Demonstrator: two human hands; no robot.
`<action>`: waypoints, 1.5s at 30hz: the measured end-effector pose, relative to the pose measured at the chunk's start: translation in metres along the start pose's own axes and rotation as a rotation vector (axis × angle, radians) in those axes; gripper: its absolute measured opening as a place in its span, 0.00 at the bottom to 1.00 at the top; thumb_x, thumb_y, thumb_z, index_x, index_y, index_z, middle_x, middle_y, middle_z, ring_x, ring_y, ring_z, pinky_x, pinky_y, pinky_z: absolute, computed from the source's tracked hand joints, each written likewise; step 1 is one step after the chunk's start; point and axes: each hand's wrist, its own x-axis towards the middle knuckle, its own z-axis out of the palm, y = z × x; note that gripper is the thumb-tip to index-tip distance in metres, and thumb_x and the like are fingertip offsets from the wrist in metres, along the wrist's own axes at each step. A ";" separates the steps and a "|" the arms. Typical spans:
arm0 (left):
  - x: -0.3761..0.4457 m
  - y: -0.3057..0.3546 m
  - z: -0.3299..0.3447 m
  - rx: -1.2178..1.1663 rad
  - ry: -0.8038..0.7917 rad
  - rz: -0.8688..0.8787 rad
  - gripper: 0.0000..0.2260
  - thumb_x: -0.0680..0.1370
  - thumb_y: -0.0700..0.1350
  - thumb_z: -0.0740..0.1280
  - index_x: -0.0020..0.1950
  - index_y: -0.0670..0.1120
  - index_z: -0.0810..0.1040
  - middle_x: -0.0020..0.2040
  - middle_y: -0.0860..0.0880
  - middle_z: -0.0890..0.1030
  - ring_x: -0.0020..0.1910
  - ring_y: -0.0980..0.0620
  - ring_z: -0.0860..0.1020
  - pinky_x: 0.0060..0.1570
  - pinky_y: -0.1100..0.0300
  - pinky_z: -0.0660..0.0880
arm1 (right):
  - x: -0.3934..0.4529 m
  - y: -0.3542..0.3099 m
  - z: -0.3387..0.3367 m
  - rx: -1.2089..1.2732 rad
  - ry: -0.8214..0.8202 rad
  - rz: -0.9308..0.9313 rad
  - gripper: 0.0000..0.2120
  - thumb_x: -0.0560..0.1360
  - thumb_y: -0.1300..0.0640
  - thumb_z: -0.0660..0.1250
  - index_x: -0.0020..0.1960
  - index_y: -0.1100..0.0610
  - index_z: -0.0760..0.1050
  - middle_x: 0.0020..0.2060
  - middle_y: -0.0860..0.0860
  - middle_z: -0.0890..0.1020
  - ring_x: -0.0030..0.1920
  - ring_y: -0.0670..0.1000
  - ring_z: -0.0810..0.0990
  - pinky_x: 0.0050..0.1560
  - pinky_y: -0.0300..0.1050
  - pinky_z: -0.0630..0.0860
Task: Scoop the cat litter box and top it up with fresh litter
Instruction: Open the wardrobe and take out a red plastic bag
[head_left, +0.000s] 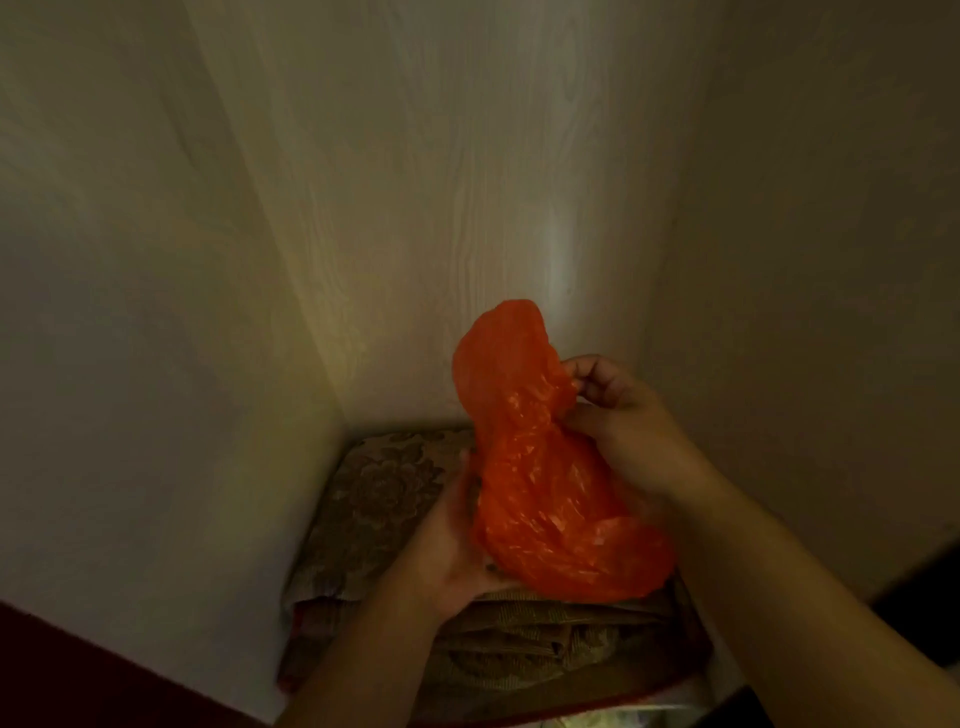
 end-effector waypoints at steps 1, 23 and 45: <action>-0.002 -0.005 0.005 -0.005 -0.001 0.043 0.25 0.79 0.65 0.64 0.69 0.52 0.79 0.67 0.42 0.80 0.67 0.36 0.77 0.66 0.31 0.71 | 0.000 0.002 -0.001 0.048 -0.008 0.022 0.16 0.79 0.73 0.61 0.54 0.56 0.79 0.50 0.55 0.84 0.46 0.56 0.85 0.44 0.54 0.83; -0.019 0.037 0.041 1.218 0.556 1.067 0.16 0.76 0.37 0.71 0.63 0.46 0.76 0.52 0.57 0.76 0.53 0.54 0.79 0.49 0.80 0.67 | 0.004 0.035 -0.018 -0.447 -0.042 -0.289 0.15 0.79 0.57 0.68 0.64 0.46 0.80 0.65 0.47 0.79 0.63 0.47 0.80 0.61 0.54 0.79; -0.032 0.036 0.044 1.469 0.541 0.993 0.13 0.75 0.44 0.71 0.54 0.53 0.70 0.46 0.58 0.73 0.45 0.55 0.73 0.45 0.61 0.68 | -0.007 0.018 0.006 -0.250 -0.156 -0.017 0.08 0.78 0.51 0.70 0.56 0.48 0.83 0.51 0.47 0.87 0.52 0.47 0.86 0.49 0.41 0.80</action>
